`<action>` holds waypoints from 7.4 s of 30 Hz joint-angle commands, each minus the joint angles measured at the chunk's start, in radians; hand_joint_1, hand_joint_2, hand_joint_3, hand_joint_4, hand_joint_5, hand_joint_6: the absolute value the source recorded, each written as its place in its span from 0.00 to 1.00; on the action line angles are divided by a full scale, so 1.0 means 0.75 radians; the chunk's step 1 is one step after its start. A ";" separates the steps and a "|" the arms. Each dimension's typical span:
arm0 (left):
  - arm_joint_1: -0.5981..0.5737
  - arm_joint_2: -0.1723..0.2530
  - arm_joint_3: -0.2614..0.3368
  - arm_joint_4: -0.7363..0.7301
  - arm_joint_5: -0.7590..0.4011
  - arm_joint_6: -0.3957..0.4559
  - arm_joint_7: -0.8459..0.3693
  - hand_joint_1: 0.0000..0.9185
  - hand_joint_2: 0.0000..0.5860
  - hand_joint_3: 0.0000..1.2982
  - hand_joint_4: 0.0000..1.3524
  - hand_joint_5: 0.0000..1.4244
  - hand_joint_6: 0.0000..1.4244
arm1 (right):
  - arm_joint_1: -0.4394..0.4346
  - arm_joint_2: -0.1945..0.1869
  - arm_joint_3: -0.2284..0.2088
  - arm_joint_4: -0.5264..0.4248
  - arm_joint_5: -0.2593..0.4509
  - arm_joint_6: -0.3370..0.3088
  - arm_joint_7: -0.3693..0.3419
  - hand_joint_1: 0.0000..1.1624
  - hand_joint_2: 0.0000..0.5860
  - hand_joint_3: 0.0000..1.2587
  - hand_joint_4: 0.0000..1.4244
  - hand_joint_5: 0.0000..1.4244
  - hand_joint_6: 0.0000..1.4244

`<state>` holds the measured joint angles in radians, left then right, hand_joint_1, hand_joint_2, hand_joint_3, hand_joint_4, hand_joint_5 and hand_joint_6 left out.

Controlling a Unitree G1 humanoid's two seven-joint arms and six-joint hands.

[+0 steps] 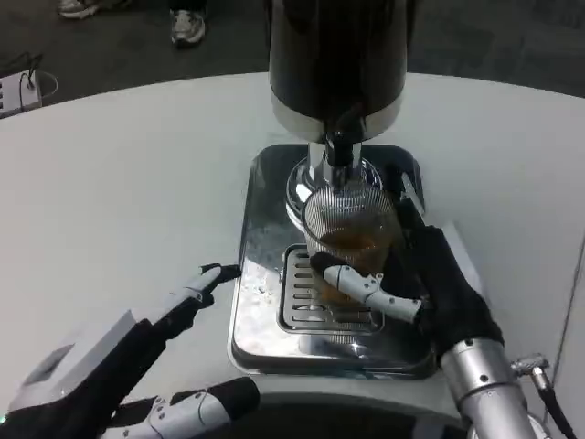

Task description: Grasp the cup under the faucet to collect the drink, then remove the cup.

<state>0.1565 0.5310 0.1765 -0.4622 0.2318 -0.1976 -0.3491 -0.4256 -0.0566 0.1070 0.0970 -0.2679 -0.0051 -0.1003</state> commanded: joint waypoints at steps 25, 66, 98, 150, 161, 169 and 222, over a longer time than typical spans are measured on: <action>0.020 0.045 0.011 -0.011 -0.011 0.072 -0.060 0.00 0.09 0.09 0.01 0.09 0.14 | -0.096 0.119 0.087 0.184 -0.179 -0.064 -0.278 0.72 0.33 0.04 0.09 0.11 0.04; 0.039 0.063 0.025 0.023 -0.069 0.055 -0.069 0.00 0.10 0.12 0.04 0.11 0.16 | -0.051 0.232 0.152 0.234 -0.357 -0.038 -0.631 0.83 0.40 0.64 0.75 0.90 0.89; -0.091 0.079 0.011 0.147 -0.088 -0.058 -0.060 0.00 0.10 0.12 0.05 0.11 0.17 | 0.448 0.131 0.206 -0.570 -0.287 0.004 -0.169 0.82 0.40 0.80 0.87 1.00 1.00; -0.063 0.017 -0.082 -0.237 0.340 -0.001 -0.031 0.00 0.12 0.00 0.00 0.00 0.00 | 0.794 -0.309 -0.272 -1.343 0.218 0.012 0.473 0.81 0.33 0.82 0.89 1.00 1.00; -0.053 0.031 -0.097 -0.240 0.345 -0.006 -0.042 0.00 0.12 0.00 0.00 0.00 0.00 | 0.798 -0.299 -0.288 -1.339 0.232 -0.001 0.468 0.80 0.33 0.82 0.89 1.00 1.00; -0.041 0.043 -0.090 -0.259 0.344 -0.001 -0.055 0.00 0.12 0.00 0.00 0.00 0.00 | 0.790 -0.297 -0.282 -1.335 0.225 -0.011 0.467 0.81 0.33 0.83 0.89 1.00 1.00; 0.063 0.067 0.000 -0.285 0.270 -0.016 -0.071 0.00 0.12 0.00 0.00 0.00 0.00 | 0.848 -0.262 -0.226 -1.396 0.183 0.005 0.457 0.80 0.31 0.83 0.90 1.00 1.00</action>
<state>0.1885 0.5715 0.1716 -0.6612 0.4389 -0.2035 -0.3918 0.2048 -0.2614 -0.0657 -0.9124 -0.1339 0.0295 0.2575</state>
